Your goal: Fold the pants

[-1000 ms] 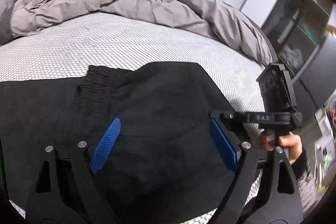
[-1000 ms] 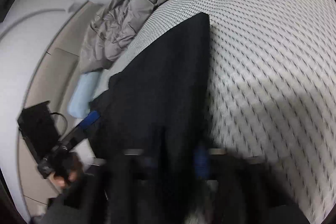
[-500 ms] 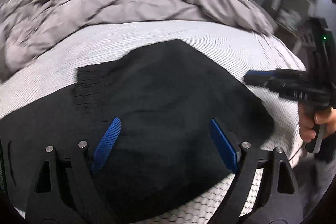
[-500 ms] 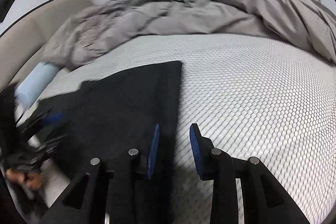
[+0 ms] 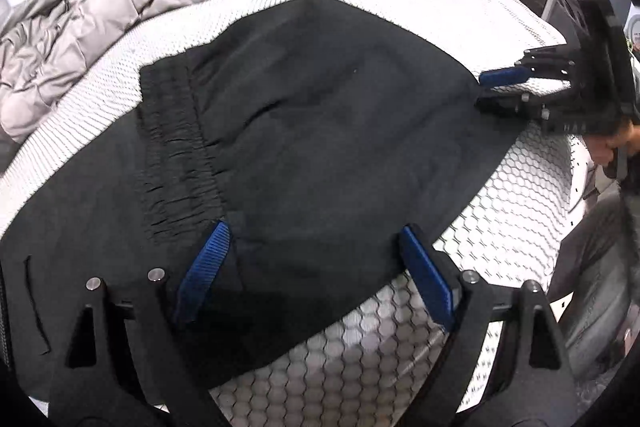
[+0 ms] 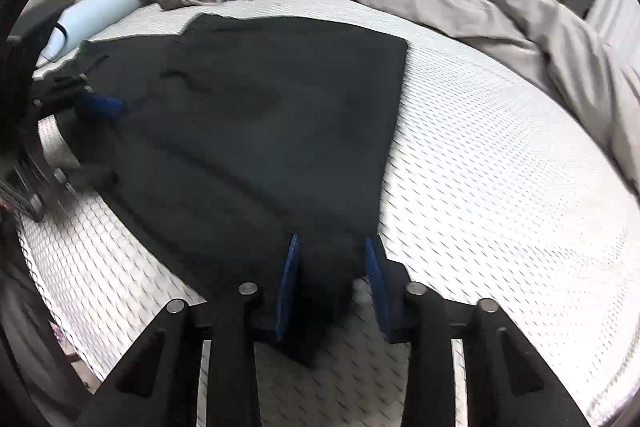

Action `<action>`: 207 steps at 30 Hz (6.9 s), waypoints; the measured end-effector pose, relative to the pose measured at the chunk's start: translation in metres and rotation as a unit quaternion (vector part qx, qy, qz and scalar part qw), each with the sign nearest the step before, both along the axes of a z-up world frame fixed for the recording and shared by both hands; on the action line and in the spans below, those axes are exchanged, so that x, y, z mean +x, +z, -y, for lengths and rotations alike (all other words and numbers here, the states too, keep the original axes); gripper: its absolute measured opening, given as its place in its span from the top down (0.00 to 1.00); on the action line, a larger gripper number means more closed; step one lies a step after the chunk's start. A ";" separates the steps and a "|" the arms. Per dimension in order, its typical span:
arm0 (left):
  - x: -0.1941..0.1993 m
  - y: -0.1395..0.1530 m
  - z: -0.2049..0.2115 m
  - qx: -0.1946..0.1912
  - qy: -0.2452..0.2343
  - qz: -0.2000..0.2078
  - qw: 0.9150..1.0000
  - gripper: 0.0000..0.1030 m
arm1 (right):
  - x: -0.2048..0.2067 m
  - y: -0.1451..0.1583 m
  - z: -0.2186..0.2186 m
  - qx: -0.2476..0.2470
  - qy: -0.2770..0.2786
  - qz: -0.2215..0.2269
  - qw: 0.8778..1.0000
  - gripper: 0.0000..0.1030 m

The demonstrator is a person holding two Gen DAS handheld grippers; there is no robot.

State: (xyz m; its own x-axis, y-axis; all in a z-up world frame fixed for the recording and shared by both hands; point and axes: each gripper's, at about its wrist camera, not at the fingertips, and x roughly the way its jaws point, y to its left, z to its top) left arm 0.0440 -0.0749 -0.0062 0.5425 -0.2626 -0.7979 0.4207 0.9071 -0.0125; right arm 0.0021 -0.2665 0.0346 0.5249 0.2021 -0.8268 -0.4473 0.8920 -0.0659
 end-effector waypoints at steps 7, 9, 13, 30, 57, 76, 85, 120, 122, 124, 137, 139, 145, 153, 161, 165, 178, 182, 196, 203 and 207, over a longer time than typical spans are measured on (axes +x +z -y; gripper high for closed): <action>0.018 0.036 -0.010 -0.069 0.055 0.059 0.994 0.17 | 0.016 0.032 -0.026 0.111 -0.003 0.034 0.993 0.64; 0.044 0.021 -0.002 -0.067 0.062 0.019 0.996 0.17 | 0.023 0.017 -0.050 0.100 0.021 0.006 0.995 0.64; 0.056 -0.001 -0.003 -0.029 0.026 -0.005 0.999 0.28 | 0.040 -0.016 -0.070 0.027 0.054 0.008 0.998 0.65; 0.071 0.030 -0.008 -0.035 0.051 0.020 0.998 0.30 | 0.062 0.017 -0.057 0.081 0.003 0.011 0.997 0.57; 0.113 0.010 -0.015 -0.033 0.059 -0.003 0.998 0.58 | 0.104 -0.014 -0.080 -0.010 0.020 -0.009 1.000 0.56; 0.142 0.025 0.000 -0.016 0.058 -0.007 0.998 0.55 | 0.144 0.010 -0.086 0.035 0.001 0.001 0.999 0.52; 0.135 0.014 -0.038 -0.060 0.039 -0.015 0.997 0.72 | 0.146 -0.005 -0.045 -0.091 -0.075 0.041 0.992 0.44; 0.140 0.007 -0.058 -0.072 0.086 -0.002 0.994 0.70 | 0.186 -0.018 -0.123 -0.062 -0.067 0.036 0.995 0.47; 0.133 0.009 -0.061 -0.063 0.091 0.001 0.994 0.70 | 0.185 -0.018 -0.109 -0.130 -0.115 0.069 0.982 0.44; 0.122 0.011 -0.069 -0.057 0.115 0.001 0.992 0.64 | 0.181 -0.010 -0.088 -0.109 -0.137 0.070 0.982 0.44; 0.038 0.025 -0.039 -0.042 0.048 0.004 0.998 0.44 | 0.073 -0.014 -0.136 -0.016 0.059 0.009 0.998 0.44; 0.030 0.014 -0.038 -0.024 0.043 -0.006 0.999 0.42 | 0.069 -0.016 -0.121 -0.033 0.046 0.012 0.998 0.44; 0.000 0.007 -0.066 -0.023 0.075 -0.012 0.997 0.32 | 0.065 -0.011 -0.046 -0.075 -0.033 0.040 0.996 0.30; -0.048 0.037 -0.156 -0.151 0.263 0.024 0.952 0.16 | 0.043 0.028 -0.014 0.020 -0.067 0.112 0.991 0.12; -0.146 0.022 -0.293 -0.270 0.520 0.054 0.809 0.02 | 0.049 0.048 -0.013 0.099 -0.104 0.110 0.984 0.07; -0.153 -0.003 -0.323 -0.309 0.542 0.036 0.781 0.10 | 0.042 0.048 -0.016 0.084 -0.087 0.116 0.986 0.07; -0.113 0.054 -0.295 -0.178 0.559 0.098 0.804 0.99 | 0.029 0.046 -0.019 0.057 -0.049 0.144 0.987 0.07; -0.096 0.123 -0.227 -0.165 0.474 0.160 0.850 0.99 | 0.028 0.051 -0.014 0.062 -0.053 0.150 0.985 0.07; 0.020 0.125 0.073 -0.227 0.034 0.017 0.973 0.64 | 0.037 0.053 0.049 0.068 -0.126 0.129 0.981 0.06; 0.017 0.104 0.024 -0.143 0.104 0.095 0.980 0.21 | 0.045 0.038 0.074 0.125 -0.141 0.052 0.981 0.06; 0.041 0.067 -0.027 -0.127 0.194 0.096 0.968 0.21 | 0.042 0.035 0.062 0.220 -0.069 -0.007 0.973 0.12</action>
State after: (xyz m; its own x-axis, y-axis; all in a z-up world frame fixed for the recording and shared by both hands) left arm 0.0853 -0.0479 0.0606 0.7722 -0.1828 -0.6085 0.0651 0.9754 -0.2105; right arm 0.0443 -0.3282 0.0695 0.5611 0.4659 -0.6842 -0.3191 0.8844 0.3405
